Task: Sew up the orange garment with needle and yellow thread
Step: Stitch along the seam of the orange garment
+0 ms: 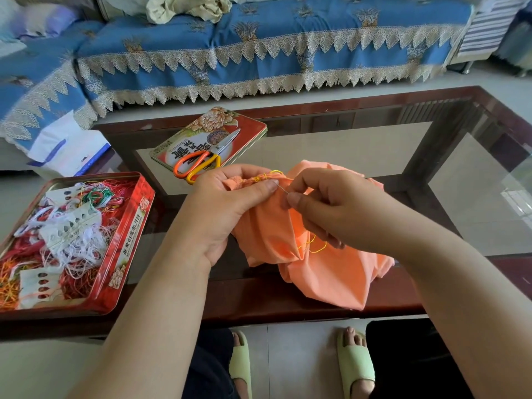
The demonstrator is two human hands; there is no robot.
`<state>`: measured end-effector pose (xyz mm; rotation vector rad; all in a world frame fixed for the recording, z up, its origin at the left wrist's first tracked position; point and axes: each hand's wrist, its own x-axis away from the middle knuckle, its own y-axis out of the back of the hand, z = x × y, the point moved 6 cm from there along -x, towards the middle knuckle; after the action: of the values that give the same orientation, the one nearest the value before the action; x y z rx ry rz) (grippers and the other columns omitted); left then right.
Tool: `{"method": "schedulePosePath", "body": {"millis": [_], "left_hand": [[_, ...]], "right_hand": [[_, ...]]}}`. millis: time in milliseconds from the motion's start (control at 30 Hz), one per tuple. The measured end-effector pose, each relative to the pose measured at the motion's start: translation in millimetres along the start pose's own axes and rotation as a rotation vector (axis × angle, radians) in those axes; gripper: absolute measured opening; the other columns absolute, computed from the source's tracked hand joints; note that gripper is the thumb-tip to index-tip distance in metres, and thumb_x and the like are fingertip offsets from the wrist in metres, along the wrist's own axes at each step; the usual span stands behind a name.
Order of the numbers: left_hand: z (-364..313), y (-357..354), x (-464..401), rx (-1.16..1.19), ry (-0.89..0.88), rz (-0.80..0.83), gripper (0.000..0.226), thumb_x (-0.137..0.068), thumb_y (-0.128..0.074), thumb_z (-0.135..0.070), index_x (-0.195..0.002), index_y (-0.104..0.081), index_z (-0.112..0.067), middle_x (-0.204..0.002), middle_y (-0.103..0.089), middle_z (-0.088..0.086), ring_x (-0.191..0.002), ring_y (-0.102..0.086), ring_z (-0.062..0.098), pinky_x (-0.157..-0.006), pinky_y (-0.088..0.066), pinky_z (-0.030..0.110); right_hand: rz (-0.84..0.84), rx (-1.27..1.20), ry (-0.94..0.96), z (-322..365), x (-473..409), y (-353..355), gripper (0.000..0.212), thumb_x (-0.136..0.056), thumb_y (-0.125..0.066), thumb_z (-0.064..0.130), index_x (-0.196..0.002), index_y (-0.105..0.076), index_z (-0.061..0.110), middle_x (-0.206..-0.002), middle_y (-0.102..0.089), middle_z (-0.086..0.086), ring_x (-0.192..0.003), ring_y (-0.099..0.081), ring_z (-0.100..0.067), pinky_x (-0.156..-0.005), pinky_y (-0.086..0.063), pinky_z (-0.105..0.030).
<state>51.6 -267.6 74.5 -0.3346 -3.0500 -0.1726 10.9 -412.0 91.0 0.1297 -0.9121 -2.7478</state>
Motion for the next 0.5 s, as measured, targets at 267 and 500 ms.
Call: {"method": "schedulePosePath", "body": {"millis": [267,500], "left_hand": [[-1.6,2.3,-0.9,-0.055,-0.059,-0.017,0.031,-0.062,-0.076,-0.034,-0.090,-0.073,-0.022,-0.091,-0.075,0.001,-0.096,-0.069,0.021,-0.089,-0.056,0.045],[-5.8,4.6,-1.3,-0.195,-0.155,-0.060,0.015,-0.077,-0.079,-0.020,-0.082,-0.071,-0.031,-0.088,-0.072,-0.009,-0.090,-0.067,0.011,-0.075,-0.054,0.031]], "right_hand": [[-0.033,0.041,0.015,1.2,-1.7,1.6,0.016,-0.098,-0.049,0.025,-0.088,-0.060,0.027,-0.046,-0.054,0.012,-0.039,-0.050,-0.005,-0.046,-0.043,-0.021],[-0.029,0.066,-0.016,-2.8,-1.4,3.7,0.014,-0.097,-0.051,0.028,-0.092,-0.063,0.024,-0.045,-0.052,0.018,-0.042,-0.049,-0.003,-0.044,-0.038,-0.015]]}}
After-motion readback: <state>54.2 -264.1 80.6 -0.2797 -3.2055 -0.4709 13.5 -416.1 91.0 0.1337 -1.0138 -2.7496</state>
